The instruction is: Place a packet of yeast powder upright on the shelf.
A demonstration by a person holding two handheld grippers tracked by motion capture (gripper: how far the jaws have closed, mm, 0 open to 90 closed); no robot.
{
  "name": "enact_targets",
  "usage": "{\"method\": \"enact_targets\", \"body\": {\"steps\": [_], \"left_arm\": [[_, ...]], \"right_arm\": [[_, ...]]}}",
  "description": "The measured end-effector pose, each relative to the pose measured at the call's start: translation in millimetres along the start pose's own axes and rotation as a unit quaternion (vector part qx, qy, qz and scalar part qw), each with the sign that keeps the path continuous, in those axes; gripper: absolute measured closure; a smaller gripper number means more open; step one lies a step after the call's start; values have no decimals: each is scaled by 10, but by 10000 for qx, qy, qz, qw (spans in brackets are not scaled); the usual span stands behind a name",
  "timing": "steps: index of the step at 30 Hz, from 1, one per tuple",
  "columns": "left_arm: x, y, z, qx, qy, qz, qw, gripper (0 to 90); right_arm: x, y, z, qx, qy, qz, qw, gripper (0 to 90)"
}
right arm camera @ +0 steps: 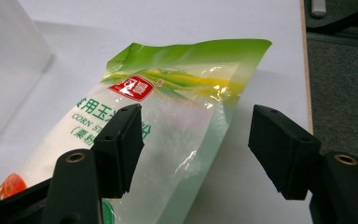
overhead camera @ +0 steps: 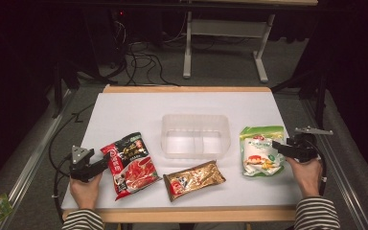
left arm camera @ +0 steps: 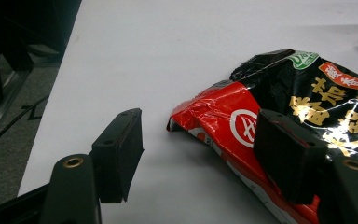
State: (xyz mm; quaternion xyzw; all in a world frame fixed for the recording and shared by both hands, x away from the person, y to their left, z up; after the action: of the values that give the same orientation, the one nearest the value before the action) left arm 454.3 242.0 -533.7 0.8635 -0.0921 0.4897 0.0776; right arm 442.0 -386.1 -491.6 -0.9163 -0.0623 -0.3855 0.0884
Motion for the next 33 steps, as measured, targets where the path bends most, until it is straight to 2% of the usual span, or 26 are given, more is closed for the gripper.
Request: {"method": "enact_targets", "body": {"steps": [13, 22, 26, 30, 31, 33], "left_arm": [[-1, 2, 0, 6, -2, 13, 10000, 332], [-1, 3, -2, 12, -5, 32, 10000, 332], [-2, 6, -1, 6, -7, 33, 10000, 332], [-2, 6, 1, 14, -7, 40, 10000, 332], [-2, 6, 1, 15, -7, 44, 10000, 332], [-2, 6, 1, 15, -6, 45, 10000, 332]], "right_arm": [[35, -64, 239, 192, -356, 56, 9992, 343], [25, -56, 332, 398, -563, 171, 9975, 367], [-12, -80, 356, 523, -705, 161, 9960, 421], [-60, -137, 362, 667, -888, -59, 9938, 570], [-87, -169, 370, 746, -985, -171, 9922, 648], [-94, -183, 374, 786, -1003, -215, 9916, 683]]}}
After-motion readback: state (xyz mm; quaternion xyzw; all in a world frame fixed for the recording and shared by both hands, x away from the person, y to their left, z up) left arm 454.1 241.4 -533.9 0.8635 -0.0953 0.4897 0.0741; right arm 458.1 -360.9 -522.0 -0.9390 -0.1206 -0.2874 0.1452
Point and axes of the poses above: each handheld gripper's, and its own axes: z roughly forward along the jaws, x roughly out of its top, y roughly to its right, the point moved 10 cm from there along z, roughly forward along the jaws, and after that the axes turned 2 degrees about x, right-handed, at the moved point
